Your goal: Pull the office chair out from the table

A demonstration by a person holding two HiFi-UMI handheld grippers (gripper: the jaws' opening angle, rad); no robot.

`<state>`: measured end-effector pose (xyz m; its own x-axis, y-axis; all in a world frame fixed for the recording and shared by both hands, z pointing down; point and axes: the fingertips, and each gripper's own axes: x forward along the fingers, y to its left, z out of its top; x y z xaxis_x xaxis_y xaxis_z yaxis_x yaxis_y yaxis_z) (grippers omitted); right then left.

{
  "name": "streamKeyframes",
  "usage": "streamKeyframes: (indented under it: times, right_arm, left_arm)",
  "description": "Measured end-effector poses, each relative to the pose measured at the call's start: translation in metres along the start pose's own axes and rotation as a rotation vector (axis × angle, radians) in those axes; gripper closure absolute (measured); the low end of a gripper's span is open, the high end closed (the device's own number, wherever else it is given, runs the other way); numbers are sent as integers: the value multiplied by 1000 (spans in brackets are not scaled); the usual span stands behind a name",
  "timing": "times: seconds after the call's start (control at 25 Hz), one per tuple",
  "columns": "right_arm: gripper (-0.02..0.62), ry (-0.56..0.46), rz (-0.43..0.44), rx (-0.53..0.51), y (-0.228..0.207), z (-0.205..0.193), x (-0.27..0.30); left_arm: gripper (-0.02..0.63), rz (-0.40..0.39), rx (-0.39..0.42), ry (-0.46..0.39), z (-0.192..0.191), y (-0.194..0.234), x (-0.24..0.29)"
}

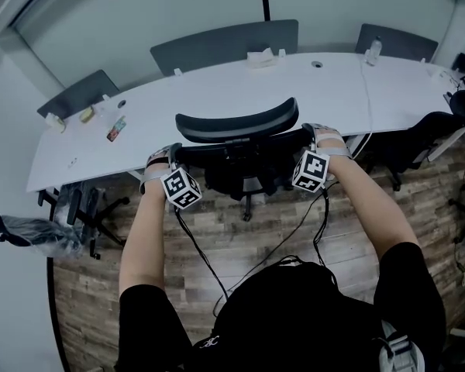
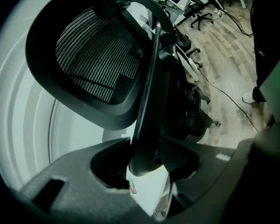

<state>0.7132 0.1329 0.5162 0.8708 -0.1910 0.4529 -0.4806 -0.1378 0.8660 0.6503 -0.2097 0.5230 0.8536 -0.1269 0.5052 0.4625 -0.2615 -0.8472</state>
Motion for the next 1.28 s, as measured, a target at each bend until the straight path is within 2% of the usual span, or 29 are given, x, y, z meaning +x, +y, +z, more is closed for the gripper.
streamKeyframes:
  times: [0.44, 0.68, 1.0, 1.28]
  right_arm:
    - [400, -38, -5, -30, 6, -8, -19]
    - [402, -76, -14, -33, 25, -18, -54]
    - [399, -57, 1, -6, 52, -27, -107]
    - [397, -52, 24, -11, 90, -35, -162]
  left_arm:
    - [420, 30, -33, 23, 5, -15, -22]
    - [420, 40, -31, 27, 9, -37, -54]
    - [420, 17, -32, 35, 9, -69, -104]
    - [420, 34, -41, 17, 5, -112, -161]
